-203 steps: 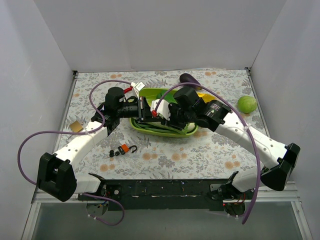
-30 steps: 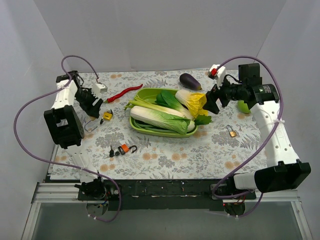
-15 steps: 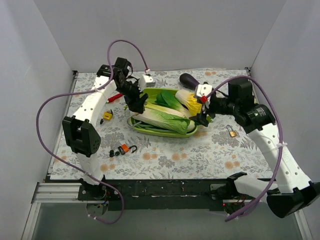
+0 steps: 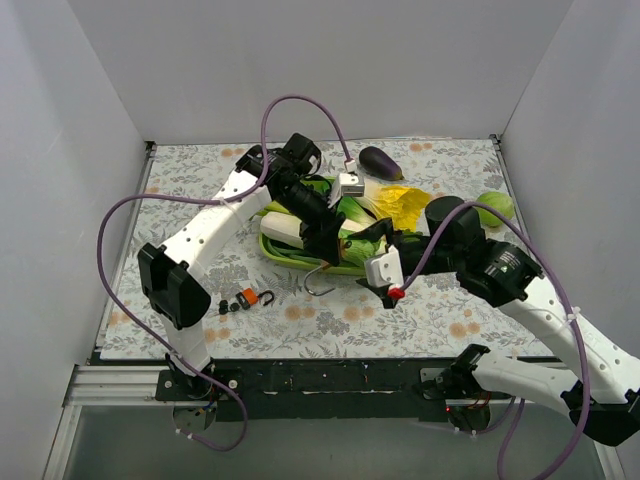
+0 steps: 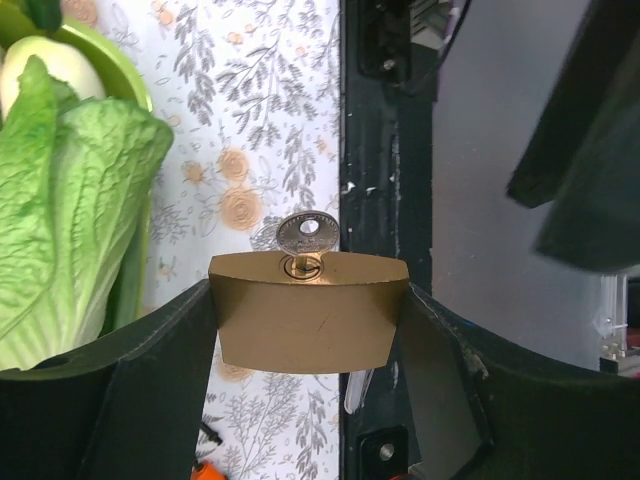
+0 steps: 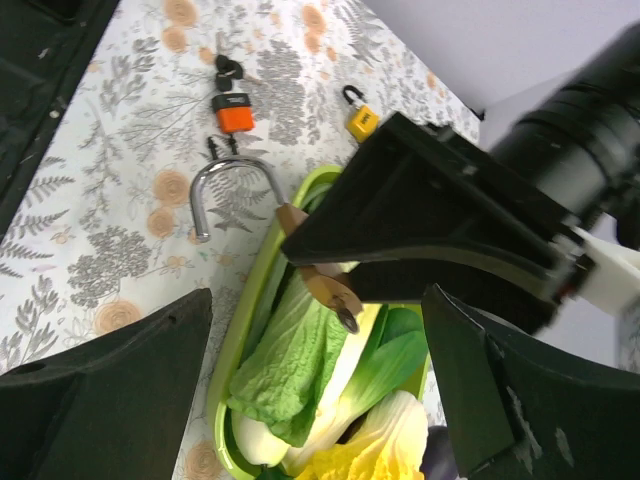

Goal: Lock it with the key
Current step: Pick up the lock from the center of the board, then lock the lock.

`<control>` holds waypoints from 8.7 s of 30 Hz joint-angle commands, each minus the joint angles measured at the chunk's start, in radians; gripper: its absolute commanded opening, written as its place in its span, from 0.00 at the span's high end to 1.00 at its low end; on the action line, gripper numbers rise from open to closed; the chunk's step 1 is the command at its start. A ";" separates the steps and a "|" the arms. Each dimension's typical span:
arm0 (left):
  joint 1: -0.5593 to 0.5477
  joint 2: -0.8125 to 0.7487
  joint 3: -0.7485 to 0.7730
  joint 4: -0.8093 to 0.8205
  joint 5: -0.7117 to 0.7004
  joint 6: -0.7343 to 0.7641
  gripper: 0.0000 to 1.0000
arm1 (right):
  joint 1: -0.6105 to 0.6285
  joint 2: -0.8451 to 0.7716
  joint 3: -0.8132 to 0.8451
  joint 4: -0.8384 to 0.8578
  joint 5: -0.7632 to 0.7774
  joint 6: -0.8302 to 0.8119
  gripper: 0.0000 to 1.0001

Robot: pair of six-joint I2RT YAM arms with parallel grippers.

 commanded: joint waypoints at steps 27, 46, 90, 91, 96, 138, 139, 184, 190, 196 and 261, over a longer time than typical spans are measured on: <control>-0.145 -0.151 -0.110 -0.009 0.229 -0.008 0.92 | 0.166 0.011 -0.102 -0.053 0.127 -0.149 0.39; -0.150 -0.124 -0.131 -0.011 0.270 -0.042 0.91 | 0.270 0.046 -0.136 0.003 0.168 -0.046 0.72; 0.206 -0.626 -0.791 0.889 0.539 -0.881 0.12 | 0.020 -0.052 0.039 0.297 -0.003 0.721 0.99; 0.171 -0.649 -0.809 0.925 0.526 -0.910 0.15 | 0.020 -0.045 0.045 0.299 -0.008 0.719 0.99; 0.152 -0.657 -0.830 0.986 0.468 -0.953 0.40 | 0.020 -0.031 0.053 0.313 -0.049 0.759 0.99; 0.152 -0.681 -0.681 0.844 0.321 -0.648 1.00 | -0.080 0.158 -0.012 0.231 -0.249 0.822 0.13; 0.152 -0.681 -0.681 0.845 0.324 -0.651 1.00 | -0.075 0.162 -0.013 0.236 -0.249 0.817 0.13; 0.152 -0.672 -0.645 0.517 0.190 -0.304 0.53 | -0.020 0.189 0.036 0.230 -0.272 0.840 0.99; 0.145 -0.661 -0.641 0.521 0.190 -0.295 0.81 | -0.018 0.190 0.047 0.237 -0.315 0.856 0.99; 0.136 -0.652 -0.636 0.532 0.192 -0.298 1.00 | -0.020 0.199 0.050 0.234 -0.347 0.860 0.99; 0.257 -0.658 -0.776 1.222 0.276 -0.972 1.00 | -0.244 0.202 0.016 0.009 -0.332 0.796 0.45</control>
